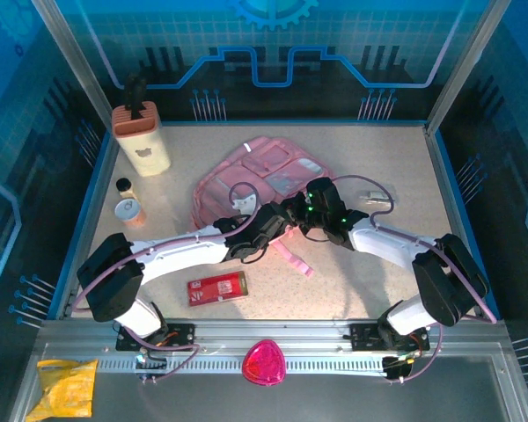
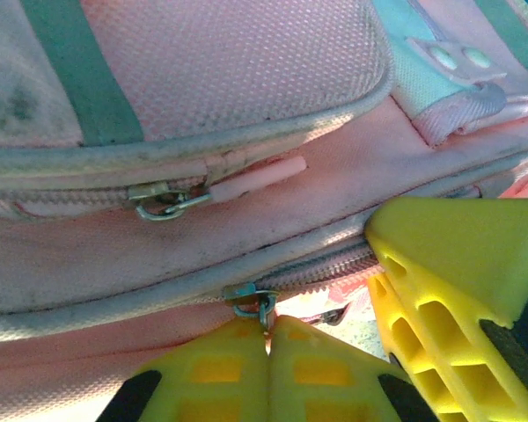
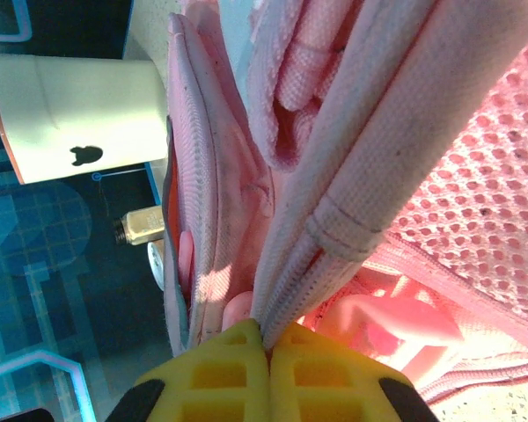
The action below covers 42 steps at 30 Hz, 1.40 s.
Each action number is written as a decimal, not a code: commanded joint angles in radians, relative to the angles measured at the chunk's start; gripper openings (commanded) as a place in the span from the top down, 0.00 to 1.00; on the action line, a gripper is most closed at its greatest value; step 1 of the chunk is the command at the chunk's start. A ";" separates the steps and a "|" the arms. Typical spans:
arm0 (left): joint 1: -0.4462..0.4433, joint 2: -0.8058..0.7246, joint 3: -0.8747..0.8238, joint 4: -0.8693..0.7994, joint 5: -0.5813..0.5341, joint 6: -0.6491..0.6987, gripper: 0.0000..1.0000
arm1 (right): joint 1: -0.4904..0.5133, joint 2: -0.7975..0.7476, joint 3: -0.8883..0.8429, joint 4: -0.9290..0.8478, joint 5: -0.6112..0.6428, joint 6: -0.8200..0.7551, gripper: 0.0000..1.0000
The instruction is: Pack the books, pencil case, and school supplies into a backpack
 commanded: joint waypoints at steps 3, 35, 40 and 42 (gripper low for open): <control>0.013 0.006 0.030 -0.042 -0.072 0.008 1.00 | 0.027 -0.038 -0.007 0.080 -0.032 0.016 1.00; 0.082 -0.188 -0.134 -0.215 0.073 0.230 1.00 | -0.090 -0.085 0.024 -0.049 -0.097 -0.079 1.00; 0.181 -0.267 -0.218 -0.229 0.117 0.350 1.00 | -0.114 -0.093 0.046 -0.080 -0.133 -0.118 1.00; 0.226 -0.273 -0.225 -0.250 0.136 0.405 1.00 | -0.113 -0.111 0.049 -0.105 -0.125 -0.137 1.00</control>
